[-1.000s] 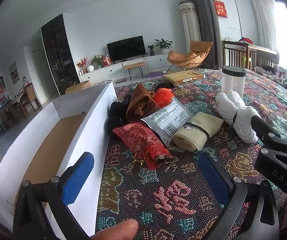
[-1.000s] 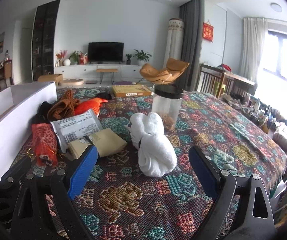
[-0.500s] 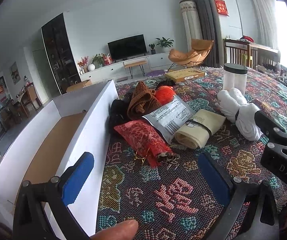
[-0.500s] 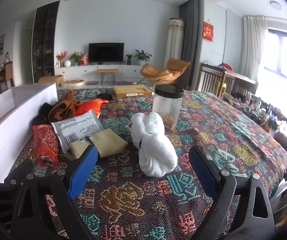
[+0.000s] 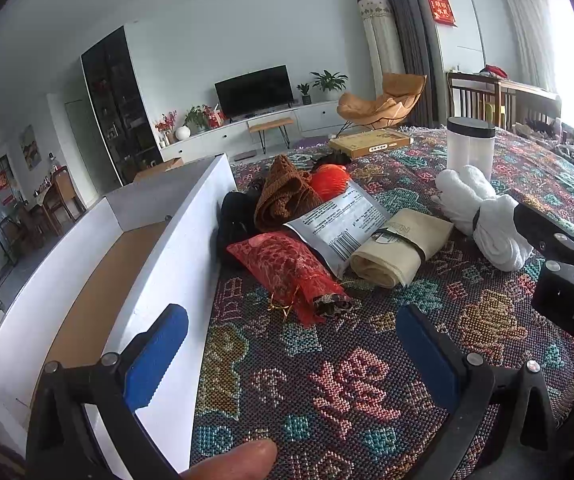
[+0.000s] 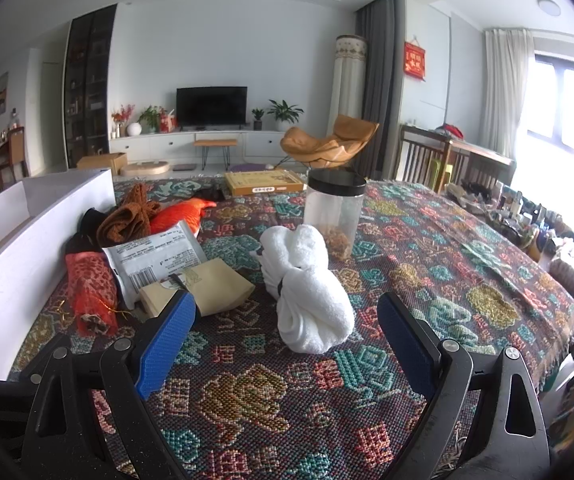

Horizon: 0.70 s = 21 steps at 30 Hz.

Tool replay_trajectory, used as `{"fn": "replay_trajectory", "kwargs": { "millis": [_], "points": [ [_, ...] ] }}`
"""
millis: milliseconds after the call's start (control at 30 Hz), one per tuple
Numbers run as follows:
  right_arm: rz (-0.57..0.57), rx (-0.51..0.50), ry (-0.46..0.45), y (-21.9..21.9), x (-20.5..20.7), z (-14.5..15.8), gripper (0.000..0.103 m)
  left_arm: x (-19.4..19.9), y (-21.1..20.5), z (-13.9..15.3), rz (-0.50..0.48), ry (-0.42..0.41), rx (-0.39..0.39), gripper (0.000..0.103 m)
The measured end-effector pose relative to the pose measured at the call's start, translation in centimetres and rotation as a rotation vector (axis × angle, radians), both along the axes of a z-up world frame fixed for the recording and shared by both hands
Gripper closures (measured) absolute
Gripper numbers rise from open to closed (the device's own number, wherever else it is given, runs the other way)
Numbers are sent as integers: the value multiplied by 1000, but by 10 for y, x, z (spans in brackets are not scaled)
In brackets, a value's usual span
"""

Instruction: Organize soft objects

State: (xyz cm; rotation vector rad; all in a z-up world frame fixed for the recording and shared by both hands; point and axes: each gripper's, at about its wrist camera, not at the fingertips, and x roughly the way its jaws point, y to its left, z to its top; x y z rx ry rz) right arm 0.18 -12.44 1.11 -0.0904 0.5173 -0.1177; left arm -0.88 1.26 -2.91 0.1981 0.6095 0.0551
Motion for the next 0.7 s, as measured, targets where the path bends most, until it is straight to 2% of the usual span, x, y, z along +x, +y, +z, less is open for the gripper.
{"fn": "replay_trajectory", "kwargs": {
  "millis": [700],
  "points": [
    [-10,36,10,-6,2,-1,9,2,0,-10,14,32,22,0]
  ]
}}
